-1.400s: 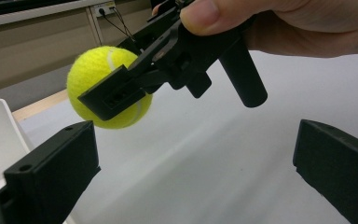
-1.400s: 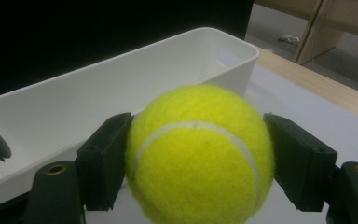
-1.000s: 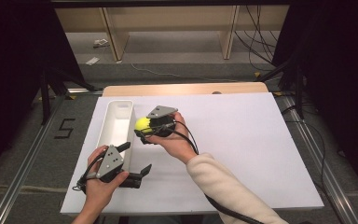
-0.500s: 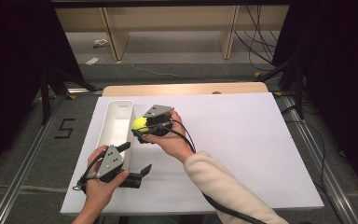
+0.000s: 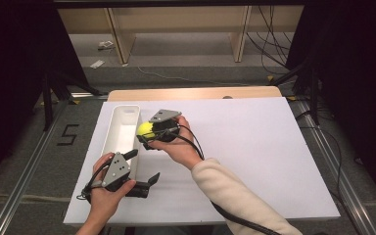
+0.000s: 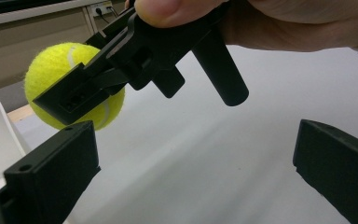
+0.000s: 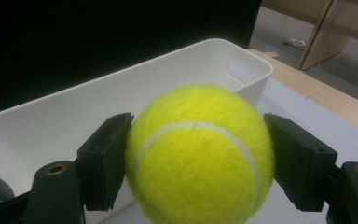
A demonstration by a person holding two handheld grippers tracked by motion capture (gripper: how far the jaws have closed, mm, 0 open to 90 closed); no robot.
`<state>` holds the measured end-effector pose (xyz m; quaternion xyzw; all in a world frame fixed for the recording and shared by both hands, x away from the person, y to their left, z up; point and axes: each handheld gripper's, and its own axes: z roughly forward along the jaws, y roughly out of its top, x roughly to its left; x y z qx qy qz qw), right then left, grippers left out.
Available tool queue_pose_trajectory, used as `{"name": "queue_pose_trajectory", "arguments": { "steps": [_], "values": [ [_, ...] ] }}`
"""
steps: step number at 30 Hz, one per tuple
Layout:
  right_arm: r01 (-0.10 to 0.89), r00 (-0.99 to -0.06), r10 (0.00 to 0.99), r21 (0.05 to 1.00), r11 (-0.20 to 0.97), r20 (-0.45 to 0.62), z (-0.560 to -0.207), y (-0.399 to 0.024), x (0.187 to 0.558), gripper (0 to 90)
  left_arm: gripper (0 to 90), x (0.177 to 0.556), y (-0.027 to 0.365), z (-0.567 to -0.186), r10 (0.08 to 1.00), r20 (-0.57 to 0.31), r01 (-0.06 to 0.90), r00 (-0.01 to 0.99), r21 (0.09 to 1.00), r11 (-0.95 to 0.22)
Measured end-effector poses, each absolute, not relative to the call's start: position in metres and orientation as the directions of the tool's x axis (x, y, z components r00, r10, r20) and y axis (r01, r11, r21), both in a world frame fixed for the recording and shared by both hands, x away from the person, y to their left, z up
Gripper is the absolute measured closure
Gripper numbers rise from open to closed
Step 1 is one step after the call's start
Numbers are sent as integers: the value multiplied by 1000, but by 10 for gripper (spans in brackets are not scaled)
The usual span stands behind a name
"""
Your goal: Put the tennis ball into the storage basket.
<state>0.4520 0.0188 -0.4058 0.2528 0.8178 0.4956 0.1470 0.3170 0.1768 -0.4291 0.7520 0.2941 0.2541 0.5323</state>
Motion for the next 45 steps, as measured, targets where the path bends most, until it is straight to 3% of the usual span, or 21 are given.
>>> {"name": "queue_pose_trajectory", "arguments": {
  "steps": [45],
  "values": [
    [260, -844, 536, 884, 388, 13, -402, 45, 456, 274, 0, 317, 176, -429, 710, 76, 170, 700, 948, -270]
  ]
}}
